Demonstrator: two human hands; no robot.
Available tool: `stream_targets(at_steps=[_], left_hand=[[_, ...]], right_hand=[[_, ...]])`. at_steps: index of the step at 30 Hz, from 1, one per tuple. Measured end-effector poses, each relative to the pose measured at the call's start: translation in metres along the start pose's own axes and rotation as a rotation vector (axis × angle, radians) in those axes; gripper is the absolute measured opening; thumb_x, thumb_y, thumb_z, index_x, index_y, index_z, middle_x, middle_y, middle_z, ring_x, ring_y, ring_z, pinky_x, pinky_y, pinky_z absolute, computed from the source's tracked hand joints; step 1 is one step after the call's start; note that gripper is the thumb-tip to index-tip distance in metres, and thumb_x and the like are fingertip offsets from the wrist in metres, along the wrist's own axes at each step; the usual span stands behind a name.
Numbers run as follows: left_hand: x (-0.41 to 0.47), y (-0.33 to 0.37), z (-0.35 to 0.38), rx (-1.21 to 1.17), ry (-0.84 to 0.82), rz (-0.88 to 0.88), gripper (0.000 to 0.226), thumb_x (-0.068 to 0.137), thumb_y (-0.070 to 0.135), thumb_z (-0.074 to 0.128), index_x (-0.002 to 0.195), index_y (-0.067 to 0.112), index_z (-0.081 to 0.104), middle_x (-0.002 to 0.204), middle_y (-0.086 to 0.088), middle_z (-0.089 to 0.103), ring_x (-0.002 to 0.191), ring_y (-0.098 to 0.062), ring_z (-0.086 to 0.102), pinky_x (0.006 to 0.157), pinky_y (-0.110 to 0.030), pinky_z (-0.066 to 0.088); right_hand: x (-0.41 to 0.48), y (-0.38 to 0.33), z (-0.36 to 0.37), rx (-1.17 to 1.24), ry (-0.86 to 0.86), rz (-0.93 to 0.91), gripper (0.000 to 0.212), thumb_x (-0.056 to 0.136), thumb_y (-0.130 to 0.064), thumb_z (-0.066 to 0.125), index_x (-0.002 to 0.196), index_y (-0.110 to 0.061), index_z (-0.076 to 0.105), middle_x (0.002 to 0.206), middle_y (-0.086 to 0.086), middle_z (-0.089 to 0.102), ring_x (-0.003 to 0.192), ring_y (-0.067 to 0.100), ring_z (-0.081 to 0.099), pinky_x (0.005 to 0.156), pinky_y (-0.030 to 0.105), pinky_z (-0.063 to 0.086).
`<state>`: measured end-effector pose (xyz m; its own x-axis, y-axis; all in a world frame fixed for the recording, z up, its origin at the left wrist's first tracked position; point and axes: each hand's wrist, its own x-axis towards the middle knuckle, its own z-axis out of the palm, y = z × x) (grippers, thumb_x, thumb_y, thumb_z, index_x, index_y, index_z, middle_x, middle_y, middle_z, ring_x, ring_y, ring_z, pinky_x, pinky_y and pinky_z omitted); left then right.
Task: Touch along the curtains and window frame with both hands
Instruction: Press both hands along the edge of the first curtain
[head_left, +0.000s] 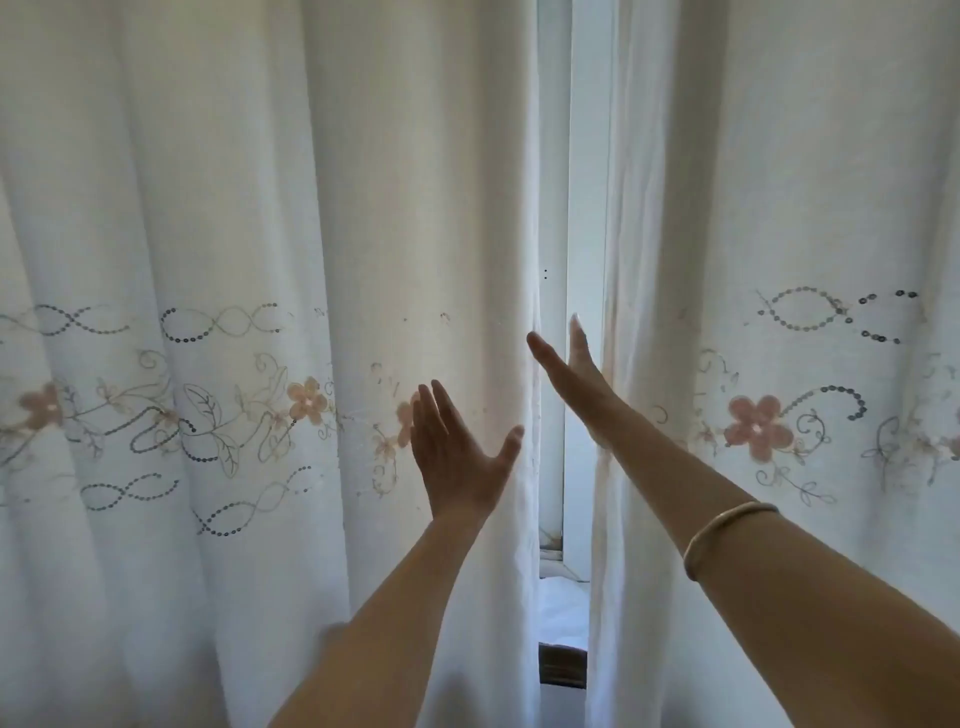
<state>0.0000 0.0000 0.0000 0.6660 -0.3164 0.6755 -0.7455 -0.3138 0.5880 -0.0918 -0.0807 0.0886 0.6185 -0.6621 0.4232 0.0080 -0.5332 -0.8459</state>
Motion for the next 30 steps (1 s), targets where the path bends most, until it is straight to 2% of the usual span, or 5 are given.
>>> stream_targets(at_steps=[8,12,15,19,30], left_hand=[[0.014,0.009,0.039,0.283,0.224,-0.017,0.105,0.072,0.067,0.052,0.143,0.009,-0.001,0.152,-0.007,-0.007,0.138,-0.022,-0.011,0.107,-0.031,-0.017],[0.024,0.014,0.042,0.485,0.344,-0.078,0.093,0.075,0.056,0.058,0.139,0.0,0.022,0.148,-0.021,0.026,0.136,-0.038,0.022,0.108,-0.049,0.012],[0.034,0.006,0.031,0.674,0.328,-0.123,0.075,0.088,0.043,0.048,0.14,0.004,0.01,0.15,-0.019,0.02,0.138,-0.037,0.019,0.112,-0.047,0.018],[0.041,-0.004,0.01,0.943,0.364,-0.182,0.069,0.078,0.037,0.064,0.13,-0.001,0.04,0.136,-0.018,0.047,0.125,-0.032,0.046,0.098,-0.043,0.043],[0.09,-0.082,-0.027,1.079,0.301,-0.237,0.06,0.076,0.039,0.054,0.121,0.0,0.054,0.127,-0.016,0.058,0.116,-0.03,0.056,0.087,-0.039,0.051]], right_hand=[[0.084,0.013,0.016,-0.001,-0.134,-0.266,0.092,0.086,-0.048,0.049,0.145,-0.018,-0.014,0.157,0.004,-0.01,0.144,0.029,-0.004,0.116,0.054,0.005],[0.105,0.013,0.034,0.082,-0.26,-0.357,0.103,0.081,-0.053,0.054,0.143,-0.019,-0.021,0.156,0.002,-0.018,0.144,0.029,-0.009,0.116,0.054,0.005],[0.114,0.005,0.049,0.112,-0.281,-0.409,0.108,0.078,-0.055,0.057,0.143,-0.021,-0.023,0.155,0.002,-0.02,0.144,0.03,-0.008,0.117,0.053,0.005],[0.127,-0.013,0.073,0.127,-0.325,-0.449,0.11,0.076,-0.059,0.056,0.141,-0.025,-0.026,0.155,0.004,-0.021,0.143,0.033,-0.009,0.116,0.053,0.006],[0.16,-0.048,0.181,-0.015,-0.411,-0.552,0.101,0.078,-0.072,0.036,0.139,-0.025,-0.031,0.154,0.009,-0.022,0.141,0.042,-0.009,0.111,0.057,0.011]])
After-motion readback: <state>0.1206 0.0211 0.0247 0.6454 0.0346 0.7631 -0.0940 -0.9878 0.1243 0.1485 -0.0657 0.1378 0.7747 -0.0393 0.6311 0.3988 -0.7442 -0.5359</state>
